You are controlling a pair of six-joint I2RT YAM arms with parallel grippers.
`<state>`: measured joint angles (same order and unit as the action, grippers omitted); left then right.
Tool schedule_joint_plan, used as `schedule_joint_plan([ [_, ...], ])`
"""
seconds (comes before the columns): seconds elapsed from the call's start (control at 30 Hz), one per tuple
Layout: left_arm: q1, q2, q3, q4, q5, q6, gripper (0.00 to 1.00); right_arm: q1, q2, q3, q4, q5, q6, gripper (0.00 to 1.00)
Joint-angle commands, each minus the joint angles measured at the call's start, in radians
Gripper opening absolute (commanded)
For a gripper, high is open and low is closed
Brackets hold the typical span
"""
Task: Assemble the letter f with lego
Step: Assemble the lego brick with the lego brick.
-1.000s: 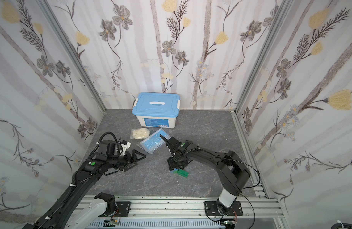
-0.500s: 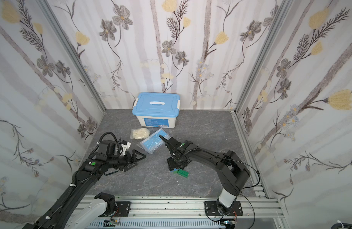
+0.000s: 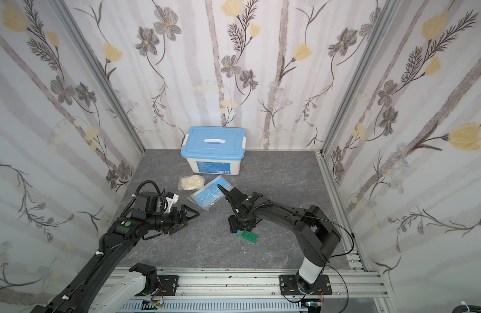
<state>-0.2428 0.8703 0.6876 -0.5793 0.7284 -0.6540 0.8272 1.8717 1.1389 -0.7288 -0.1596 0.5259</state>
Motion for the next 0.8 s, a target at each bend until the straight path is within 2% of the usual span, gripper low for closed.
schedule_joint_plan([
  [0.0, 0.0, 0.003, 0.001, 0.009, -0.006, 0.021, 1.0, 0.001, 0.045, -0.019, -0.015, 0.093, 0.003, 0.6],
  [0.27, 0.001, 0.005, -0.003, 0.012, -0.007, 0.017, 1.0, 0.001, 0.008, 0.017, -0.055, 0.126, -0.005, 0.6],
  [0.77, 0.0, 0.003, -0.007, 0.012, -0.011, 0.016, 1.0, 0.0, -0.009, 0.068, -0.072, 0.065, -0.02, 0.6],
])
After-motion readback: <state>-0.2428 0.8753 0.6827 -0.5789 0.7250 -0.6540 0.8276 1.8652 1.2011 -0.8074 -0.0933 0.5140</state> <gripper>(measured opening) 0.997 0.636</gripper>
